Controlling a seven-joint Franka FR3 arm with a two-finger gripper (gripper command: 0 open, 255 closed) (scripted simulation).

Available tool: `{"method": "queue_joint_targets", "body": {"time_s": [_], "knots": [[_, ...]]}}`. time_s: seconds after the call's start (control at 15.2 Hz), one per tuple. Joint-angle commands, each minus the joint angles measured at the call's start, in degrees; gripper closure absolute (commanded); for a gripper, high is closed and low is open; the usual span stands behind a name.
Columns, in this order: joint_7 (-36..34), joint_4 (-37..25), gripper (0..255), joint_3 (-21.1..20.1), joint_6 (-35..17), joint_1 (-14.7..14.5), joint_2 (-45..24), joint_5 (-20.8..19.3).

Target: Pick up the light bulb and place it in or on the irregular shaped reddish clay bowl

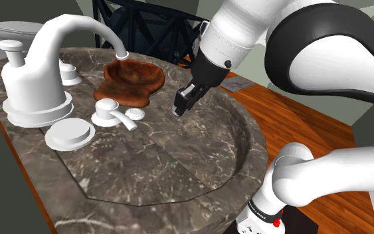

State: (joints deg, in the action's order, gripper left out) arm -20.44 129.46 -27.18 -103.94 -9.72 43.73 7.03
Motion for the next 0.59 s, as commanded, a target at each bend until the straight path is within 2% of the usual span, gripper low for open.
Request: {"method": "queue_joint_targets", "body": {"time_s": [0.0,0.53], "knots": [[0.2,-1.9,255,0.3,1.5,0.2,-0.4,-0.3],[0.5,-9.4,255,1.0,6.9,1.2,-2.5,-1.3]]}}
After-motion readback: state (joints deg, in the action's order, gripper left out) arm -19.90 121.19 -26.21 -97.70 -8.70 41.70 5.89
